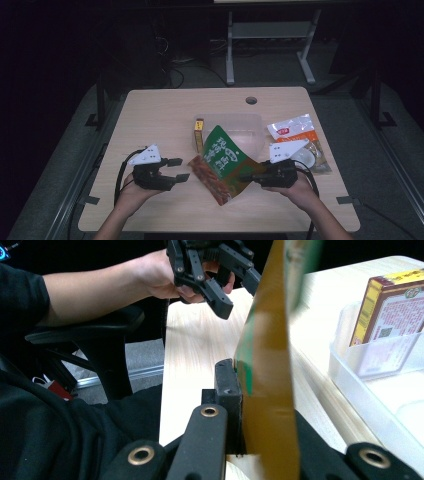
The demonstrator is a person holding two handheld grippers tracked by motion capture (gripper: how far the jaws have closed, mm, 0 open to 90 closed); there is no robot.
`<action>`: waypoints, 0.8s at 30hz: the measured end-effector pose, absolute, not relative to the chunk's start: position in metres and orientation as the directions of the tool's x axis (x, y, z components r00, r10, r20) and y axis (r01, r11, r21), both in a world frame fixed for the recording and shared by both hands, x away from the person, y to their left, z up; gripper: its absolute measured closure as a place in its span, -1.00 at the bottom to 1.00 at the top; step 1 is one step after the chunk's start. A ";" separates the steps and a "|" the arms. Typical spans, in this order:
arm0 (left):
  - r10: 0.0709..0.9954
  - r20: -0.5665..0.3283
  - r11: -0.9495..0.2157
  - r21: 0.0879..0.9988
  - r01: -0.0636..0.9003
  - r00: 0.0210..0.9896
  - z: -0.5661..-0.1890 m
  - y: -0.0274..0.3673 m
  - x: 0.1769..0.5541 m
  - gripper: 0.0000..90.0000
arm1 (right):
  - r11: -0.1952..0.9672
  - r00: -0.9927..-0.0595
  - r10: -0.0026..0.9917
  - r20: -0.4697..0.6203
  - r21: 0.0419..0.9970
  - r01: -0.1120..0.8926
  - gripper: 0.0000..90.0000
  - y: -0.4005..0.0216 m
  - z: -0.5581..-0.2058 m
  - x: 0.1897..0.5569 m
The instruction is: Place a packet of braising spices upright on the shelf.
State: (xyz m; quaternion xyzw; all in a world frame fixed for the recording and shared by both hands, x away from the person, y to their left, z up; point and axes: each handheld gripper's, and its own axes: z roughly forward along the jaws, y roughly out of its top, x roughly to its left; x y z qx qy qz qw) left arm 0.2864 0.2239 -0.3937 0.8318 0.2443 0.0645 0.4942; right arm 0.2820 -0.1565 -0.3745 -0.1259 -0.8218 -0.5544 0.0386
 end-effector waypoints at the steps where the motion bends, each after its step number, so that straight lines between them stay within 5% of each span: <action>1: 0.473 -0.138 -0.392 0.852 0.348 0.870 -0.394 0.226 0.286 -0.23 | 0.351 -0.965 0.169 0.199 0.903 0.247 1.00 -0.158 -0.373 0.282; 24: 0.504 -0.140 -0.476 0.779 0.409 0.852 -0.427 0.235 0.273 -0.55 | 0.360 -0.969 0.233 0.083 0.918 0.166 1.00 -0.194 -0.324 0.290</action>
